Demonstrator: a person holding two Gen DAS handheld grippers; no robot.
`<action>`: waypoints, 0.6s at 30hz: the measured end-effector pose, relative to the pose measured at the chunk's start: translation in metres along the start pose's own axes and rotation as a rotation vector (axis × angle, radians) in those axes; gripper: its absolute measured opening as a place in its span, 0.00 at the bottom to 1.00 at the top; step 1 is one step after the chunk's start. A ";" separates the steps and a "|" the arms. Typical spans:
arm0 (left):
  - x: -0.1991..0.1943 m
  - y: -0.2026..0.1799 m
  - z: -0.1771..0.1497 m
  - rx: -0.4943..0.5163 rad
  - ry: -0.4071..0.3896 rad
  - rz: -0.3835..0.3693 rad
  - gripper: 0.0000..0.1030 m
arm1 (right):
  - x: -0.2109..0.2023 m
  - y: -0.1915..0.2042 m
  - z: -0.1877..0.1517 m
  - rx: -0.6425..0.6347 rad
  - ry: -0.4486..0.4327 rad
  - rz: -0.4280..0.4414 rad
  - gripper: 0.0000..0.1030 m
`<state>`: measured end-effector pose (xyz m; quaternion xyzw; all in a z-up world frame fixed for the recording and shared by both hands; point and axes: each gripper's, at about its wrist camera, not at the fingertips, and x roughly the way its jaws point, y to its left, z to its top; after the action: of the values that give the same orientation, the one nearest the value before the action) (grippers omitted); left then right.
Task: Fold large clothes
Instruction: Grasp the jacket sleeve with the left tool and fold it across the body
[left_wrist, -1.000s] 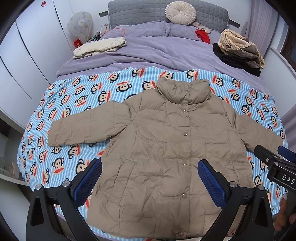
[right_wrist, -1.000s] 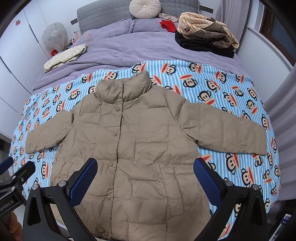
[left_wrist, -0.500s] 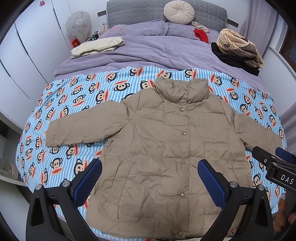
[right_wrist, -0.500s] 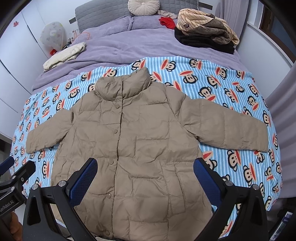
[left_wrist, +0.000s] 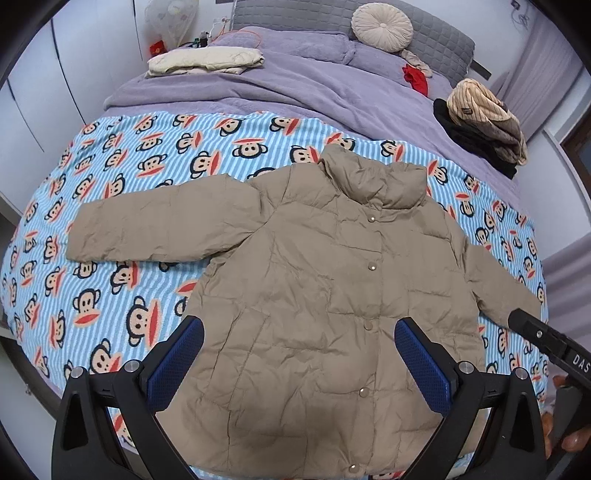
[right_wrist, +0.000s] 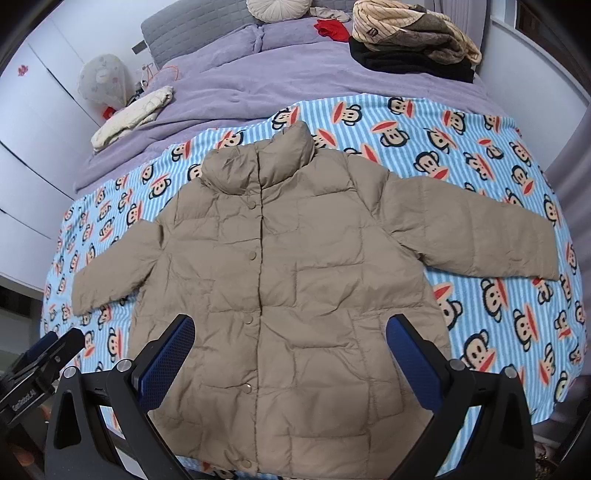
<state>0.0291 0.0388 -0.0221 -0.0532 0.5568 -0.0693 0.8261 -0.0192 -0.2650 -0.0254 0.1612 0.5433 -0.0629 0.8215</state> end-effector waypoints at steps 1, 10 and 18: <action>0.004 0.008 0.004 -0.016 0.004 -0.012 1.00 | 0.002 0.001 0.000 0.007 -0.002 0.025 1.00; 0.071 0.141 0.025 -0.176 0.025 -0.052 1.00 | 0.055 0.056 -0.025 0.022 0.142 -0.023 1.00; 0.160 0.294 0.017 -0.480 0.064 -0.196 1.00 | 0.101 0.135 -0.045 0.016 0.193 0.011 1.00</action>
<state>0.1209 0.3004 -0.2103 -0.2993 0.5754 -0.0166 0.7609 0.0199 -0.1162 -0.1070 0.1760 0.6185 -0.0468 0.7644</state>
